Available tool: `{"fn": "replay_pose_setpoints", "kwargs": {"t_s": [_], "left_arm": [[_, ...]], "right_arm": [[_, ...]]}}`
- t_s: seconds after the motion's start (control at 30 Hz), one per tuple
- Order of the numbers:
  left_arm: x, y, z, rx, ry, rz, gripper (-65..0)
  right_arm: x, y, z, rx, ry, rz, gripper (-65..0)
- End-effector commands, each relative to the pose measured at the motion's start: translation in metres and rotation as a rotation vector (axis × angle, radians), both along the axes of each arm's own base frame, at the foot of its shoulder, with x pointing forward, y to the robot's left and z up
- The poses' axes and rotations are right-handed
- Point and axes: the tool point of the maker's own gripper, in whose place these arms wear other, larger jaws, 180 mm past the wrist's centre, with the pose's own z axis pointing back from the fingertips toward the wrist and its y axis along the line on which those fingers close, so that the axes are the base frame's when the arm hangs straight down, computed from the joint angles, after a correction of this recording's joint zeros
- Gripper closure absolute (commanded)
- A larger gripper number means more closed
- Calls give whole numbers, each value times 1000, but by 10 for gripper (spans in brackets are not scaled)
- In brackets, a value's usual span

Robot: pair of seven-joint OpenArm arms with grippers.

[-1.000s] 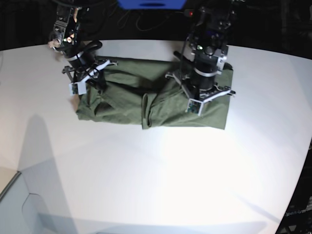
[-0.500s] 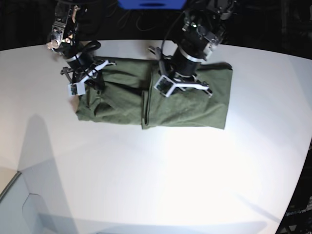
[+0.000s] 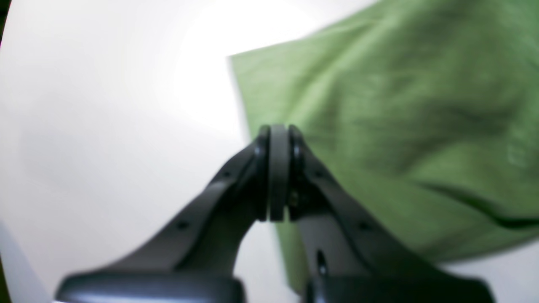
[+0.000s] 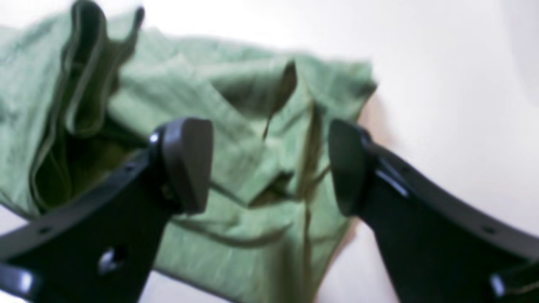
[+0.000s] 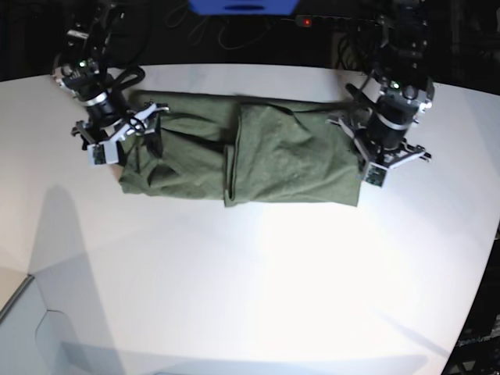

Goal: Layout the t-shirt on the table in an organized manner, then fold the t-shirt properly
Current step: 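Release the shirt and reposition both grippers at the strip's ends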

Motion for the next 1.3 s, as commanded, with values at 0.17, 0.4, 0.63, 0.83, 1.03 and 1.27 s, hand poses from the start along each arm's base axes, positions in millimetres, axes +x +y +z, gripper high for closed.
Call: {"fn": "replay_pose_setpoints", "kwargs": {"t_s": [0.17,0.4,0.63,0.83,1.03,1.27], "left_arm": [[12,15,-28,-40,60,38,0],[11,16,-33,-42,73,42,0],[10,15,-34,-45,76,43,0],[10,14,-35,-48,78,43,0],[10,14,-35,-49,76,43,0],[9,14,-35,-49,78,43,0]], "right_arm": [[25,-25,-5,1,31,-63,-469],[28,-66,-20,5,83,-167,-469],[18,-60,-41,38,143,-166,-469],[8,-40,-66,73,213,-121,-468],[7,-2,-58,70,189,47,-465],[6,4,-59,87,192,46,-465]]}}
